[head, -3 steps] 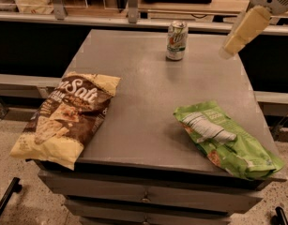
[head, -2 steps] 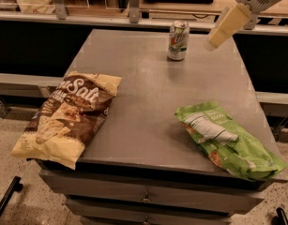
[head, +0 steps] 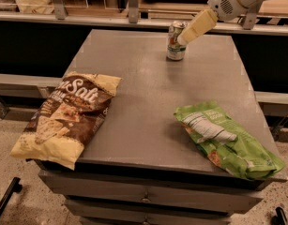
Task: Move 7up can near green rice chip bag
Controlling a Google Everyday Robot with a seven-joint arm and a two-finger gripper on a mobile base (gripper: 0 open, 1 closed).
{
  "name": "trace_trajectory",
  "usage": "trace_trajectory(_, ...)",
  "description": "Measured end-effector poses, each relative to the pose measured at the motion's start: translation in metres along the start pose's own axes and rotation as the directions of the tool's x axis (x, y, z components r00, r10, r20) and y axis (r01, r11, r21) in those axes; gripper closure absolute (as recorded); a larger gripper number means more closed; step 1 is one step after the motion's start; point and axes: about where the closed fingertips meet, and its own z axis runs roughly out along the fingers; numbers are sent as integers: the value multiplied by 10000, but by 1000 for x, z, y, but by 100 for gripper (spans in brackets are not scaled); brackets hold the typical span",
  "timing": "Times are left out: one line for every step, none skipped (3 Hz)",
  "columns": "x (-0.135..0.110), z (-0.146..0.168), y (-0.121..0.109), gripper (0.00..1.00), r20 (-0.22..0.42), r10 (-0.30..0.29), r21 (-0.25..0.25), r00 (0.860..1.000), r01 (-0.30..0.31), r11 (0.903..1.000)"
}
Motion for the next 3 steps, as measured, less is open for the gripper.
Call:
trace_trajectory(-3, 39, -8, 0, 882, 931, -739, 9917, -866, 9935)
trace_trajectory(-12, 66, -11, 0, 1395, 1198, -1209, 9829, -1032, 9873)
trace_trajectory(-16, 83, -22, 18, 1644, 1439, -1235, 9758, -1244, 9845)
